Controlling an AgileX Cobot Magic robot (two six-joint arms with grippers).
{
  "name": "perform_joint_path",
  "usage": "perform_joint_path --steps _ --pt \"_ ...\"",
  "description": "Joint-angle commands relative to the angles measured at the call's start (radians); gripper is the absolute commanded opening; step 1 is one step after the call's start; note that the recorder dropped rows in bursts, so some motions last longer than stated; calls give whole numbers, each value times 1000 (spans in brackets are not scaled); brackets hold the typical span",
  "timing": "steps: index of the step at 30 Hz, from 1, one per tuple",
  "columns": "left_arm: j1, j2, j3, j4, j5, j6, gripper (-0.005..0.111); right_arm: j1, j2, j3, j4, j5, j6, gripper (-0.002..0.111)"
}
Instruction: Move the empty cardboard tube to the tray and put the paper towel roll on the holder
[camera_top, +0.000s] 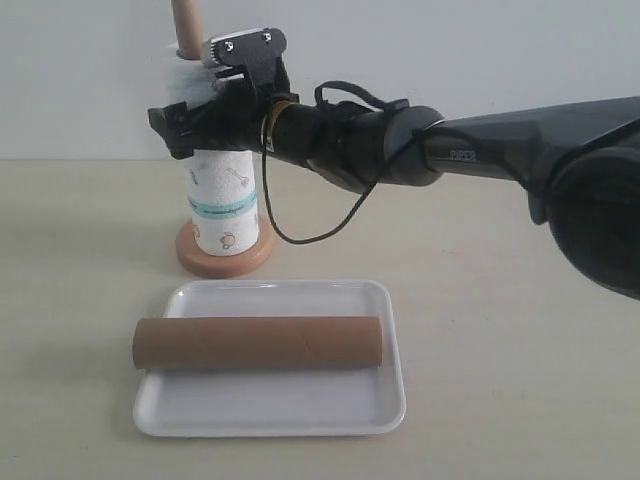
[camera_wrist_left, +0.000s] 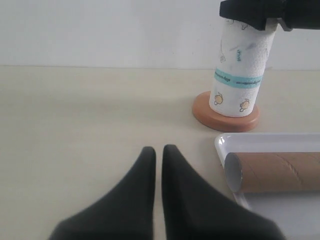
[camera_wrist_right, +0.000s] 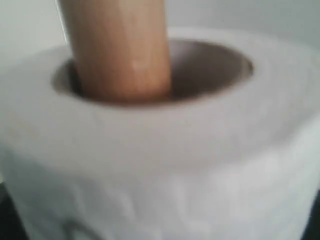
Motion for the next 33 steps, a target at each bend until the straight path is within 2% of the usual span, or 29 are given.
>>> perform_joint_path --steps 1,6,14,19,22,28,31,33 --pt "4 -4 4 3 2 5 4 -4 -73 -2 -173 94 175 105" --pt "4 -4 4 3 2 5 4 -4 -131 33 -366 170 439 105" --pt "4 -4 4 3 2 5 4 -4 -262 245 -449 36 457 105" --pt "4 -4 4 3 2 5 4 -4 -379 404 -476 37 452 105" --pt "4 -4 4 3 2 5 4 -4 -454 482 -478 124 415 105" --pt "4 -4 4 3 2 5 4 -4 -622 622 -476 452 396 105" --pt "4 -4 4 3 2 5 4 -4 -716 711 -476 531 396 105" --pt "4 -4 4 3 2 5 4 -4 -779 760 -473 533 396 100"
